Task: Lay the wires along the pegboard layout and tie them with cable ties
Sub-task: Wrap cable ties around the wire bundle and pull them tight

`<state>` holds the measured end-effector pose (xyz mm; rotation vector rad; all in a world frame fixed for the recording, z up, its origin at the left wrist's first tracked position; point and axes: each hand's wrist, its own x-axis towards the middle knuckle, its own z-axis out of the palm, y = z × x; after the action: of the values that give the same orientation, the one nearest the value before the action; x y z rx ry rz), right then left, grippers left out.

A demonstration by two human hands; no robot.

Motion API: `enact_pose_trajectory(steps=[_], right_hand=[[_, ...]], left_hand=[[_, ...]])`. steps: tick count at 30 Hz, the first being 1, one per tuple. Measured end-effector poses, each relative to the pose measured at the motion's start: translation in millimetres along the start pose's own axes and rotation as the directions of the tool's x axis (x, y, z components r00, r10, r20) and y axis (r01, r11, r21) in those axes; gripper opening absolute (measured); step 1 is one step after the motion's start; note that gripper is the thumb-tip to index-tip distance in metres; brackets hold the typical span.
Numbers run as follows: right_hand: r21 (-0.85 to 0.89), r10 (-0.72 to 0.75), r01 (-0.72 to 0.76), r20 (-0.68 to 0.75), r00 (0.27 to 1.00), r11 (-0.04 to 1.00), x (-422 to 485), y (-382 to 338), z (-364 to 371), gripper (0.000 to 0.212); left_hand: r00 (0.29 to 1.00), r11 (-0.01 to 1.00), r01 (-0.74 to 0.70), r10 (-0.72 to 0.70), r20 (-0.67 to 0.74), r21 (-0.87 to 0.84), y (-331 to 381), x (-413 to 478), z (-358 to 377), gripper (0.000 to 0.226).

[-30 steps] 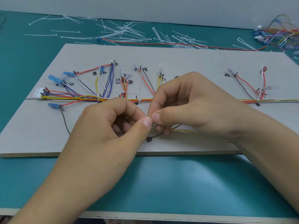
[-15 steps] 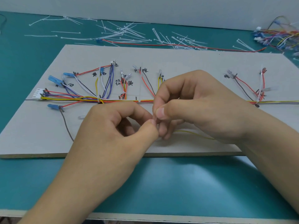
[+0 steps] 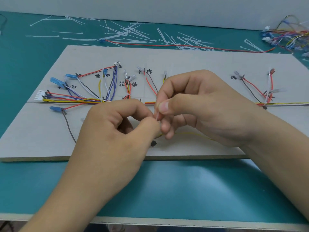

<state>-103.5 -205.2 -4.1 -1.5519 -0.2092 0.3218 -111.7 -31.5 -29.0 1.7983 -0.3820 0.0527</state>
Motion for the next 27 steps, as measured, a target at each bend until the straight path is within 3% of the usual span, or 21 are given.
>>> enact_pose_trajectory(steps=[2, 7, 12, 18, 27], right_hand=[[-0.021, -0.009, 0.008, -0.016, 1.0, 1.0, 1, 0, 0, 0.019], [-0.105, -0.025, 0.018, -0.073, 0.997, 0.994, 2, 2, 0, 0.021], [-0.203, -0.04, 0.014, -0.123, 0.992, 0.979, 5, 2, 3, 0.017], [-0.371, -0.157, 0.071, -0.207, 0.966, 0.926, 10, 0, 4, 0.019], [-0.449, -0.249, 0.085, -0.321, 0.914, 0.89, 18, 2, -2, 0.013]], left_hand=[[1.0, 1.0, -0.012, 0.012, -0.007, -0.004, 2, -2, 0, 0.023], [0.999, 0.967, -0.004, -0.009, 0.052, 0.256, -2, -4, -8, 0.019], [0.996, 0.945, -0.017, -0.014, 0.092, 0.326, -6, -5, -9, 0.012], [0.987, 0.937, -0.049, -0.008, 0.163, 0.345, -7, -3, -11, 0.009], [0.976, 0.904, -0.121, 0.033, 0.216, 0.409, -8, -5, -15, 0.013]])
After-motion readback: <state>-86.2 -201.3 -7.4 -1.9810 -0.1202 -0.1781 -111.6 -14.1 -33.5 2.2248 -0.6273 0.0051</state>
